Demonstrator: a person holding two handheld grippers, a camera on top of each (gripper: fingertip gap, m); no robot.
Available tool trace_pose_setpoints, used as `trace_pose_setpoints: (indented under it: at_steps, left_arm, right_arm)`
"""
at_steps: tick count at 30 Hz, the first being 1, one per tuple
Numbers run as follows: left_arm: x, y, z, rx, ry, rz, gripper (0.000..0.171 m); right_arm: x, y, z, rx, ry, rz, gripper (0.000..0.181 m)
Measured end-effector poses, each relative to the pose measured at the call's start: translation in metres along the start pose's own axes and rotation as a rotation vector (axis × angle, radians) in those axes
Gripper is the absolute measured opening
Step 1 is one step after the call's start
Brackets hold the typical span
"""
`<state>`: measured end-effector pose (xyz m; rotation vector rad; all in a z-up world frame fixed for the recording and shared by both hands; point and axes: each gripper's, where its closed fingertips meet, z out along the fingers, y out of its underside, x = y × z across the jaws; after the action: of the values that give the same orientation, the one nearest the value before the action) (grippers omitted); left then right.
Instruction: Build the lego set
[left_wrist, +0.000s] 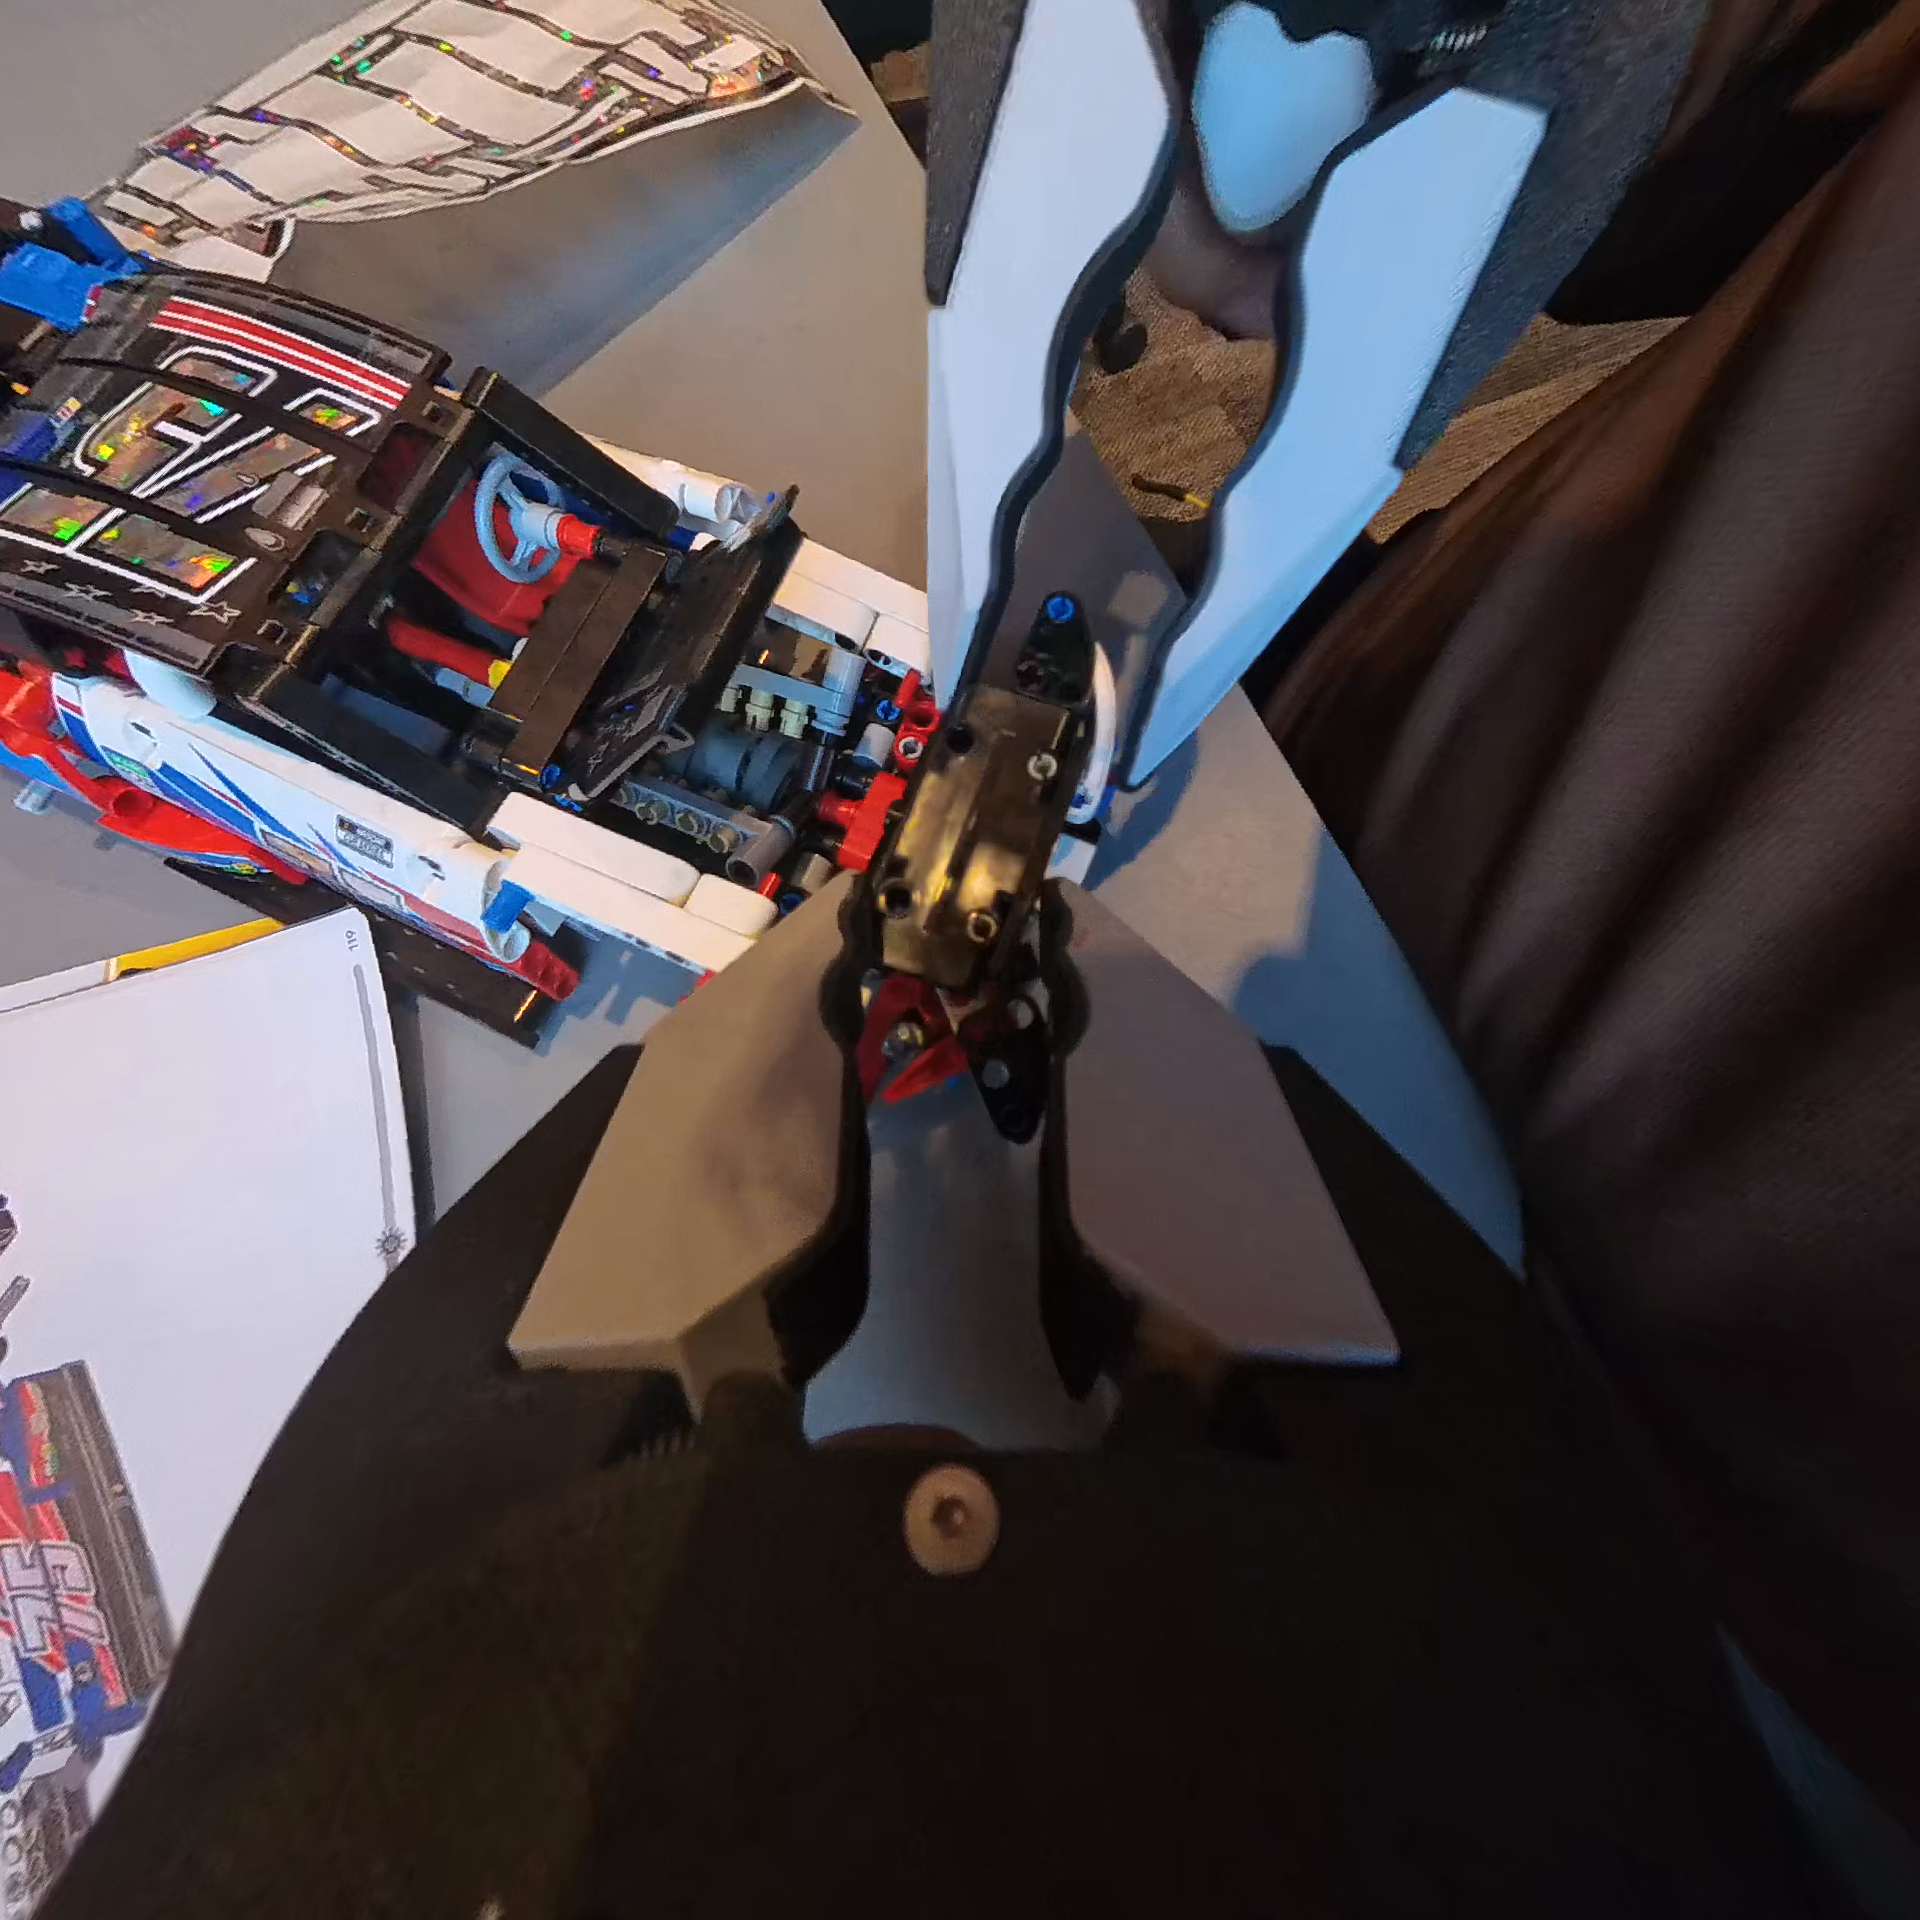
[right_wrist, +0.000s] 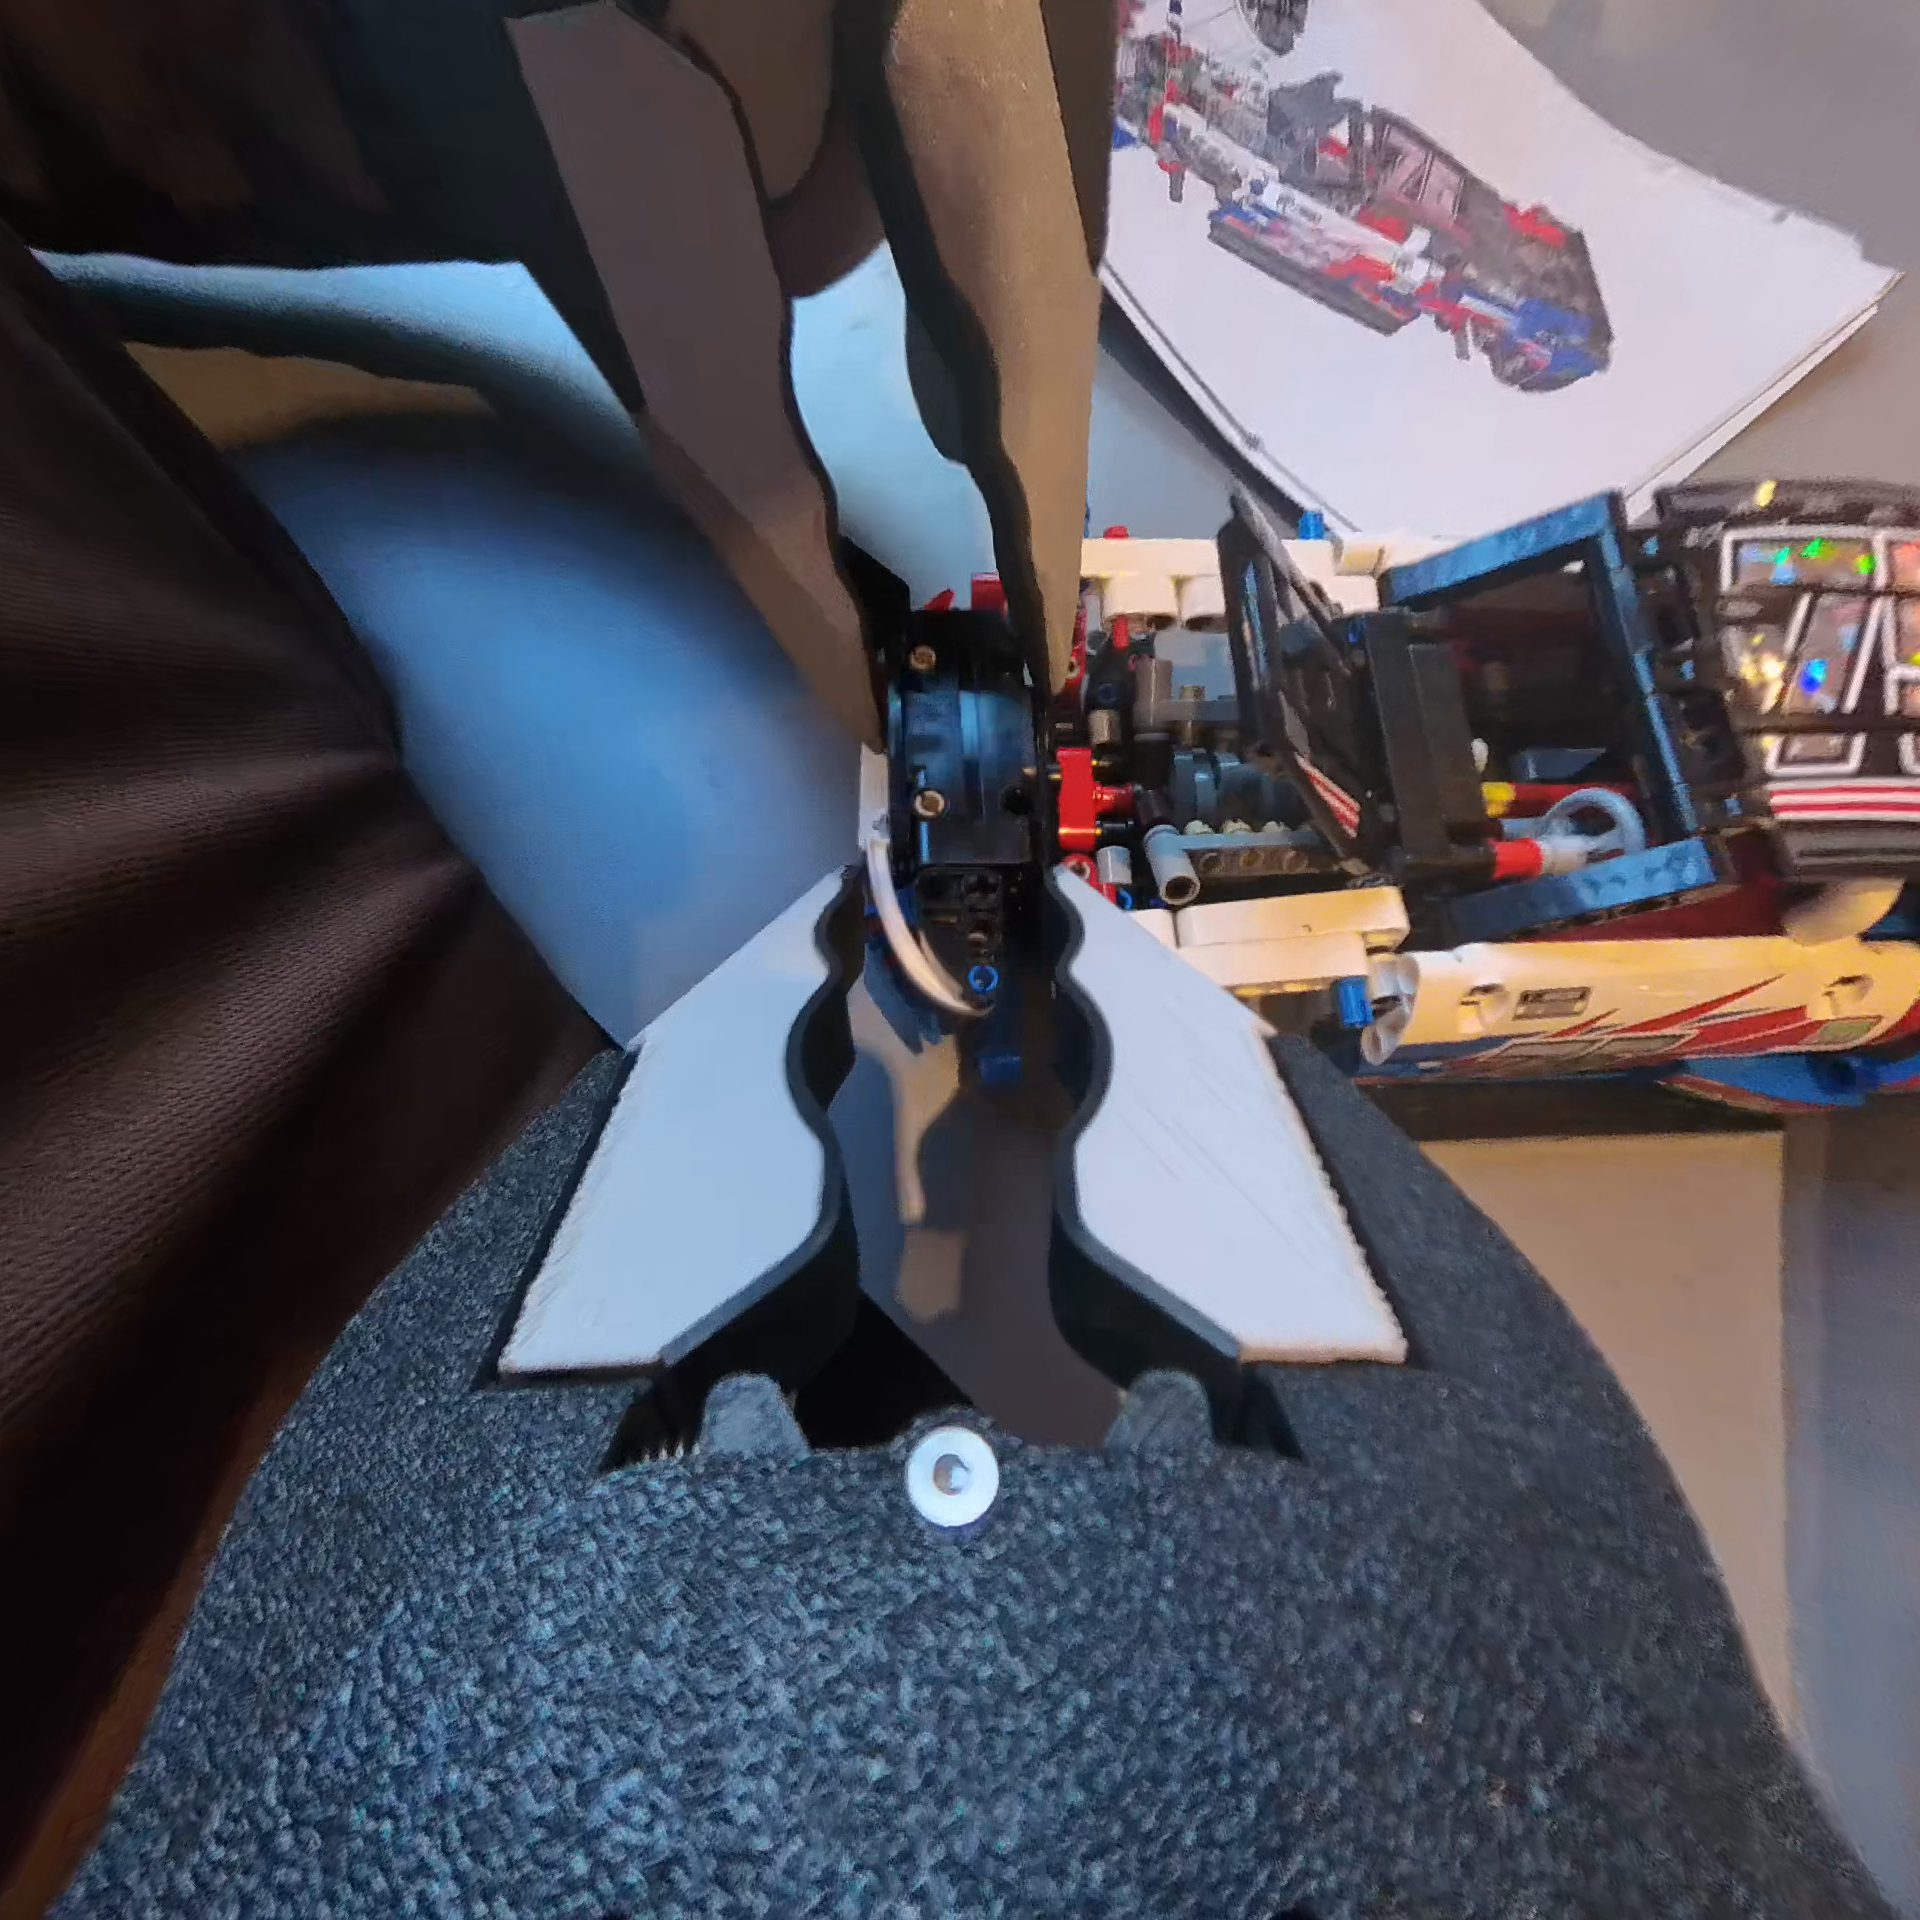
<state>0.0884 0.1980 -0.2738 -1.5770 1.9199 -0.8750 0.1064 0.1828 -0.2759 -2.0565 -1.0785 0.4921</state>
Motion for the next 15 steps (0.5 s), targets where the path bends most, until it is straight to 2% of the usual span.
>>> trace_pose_setpoints:
  at_steps: [6, 15]
  left_arm:
    - [0.0039, -0.0007, 0.0005, -0.012, 0.044, 0.026, 0.029]
    - [0.0012, -0.0014, 0.0023, -0.014, 0.051, 0.033, 0.029]
  right_arm:
    - [-0.0021, -0.0087, -0.0004, 0.033, -0.01, -0.016, 0.035]
    - [-0.0004, -0.0049, 0.0034, 0.02, -0.035, 0.024, 0.031]
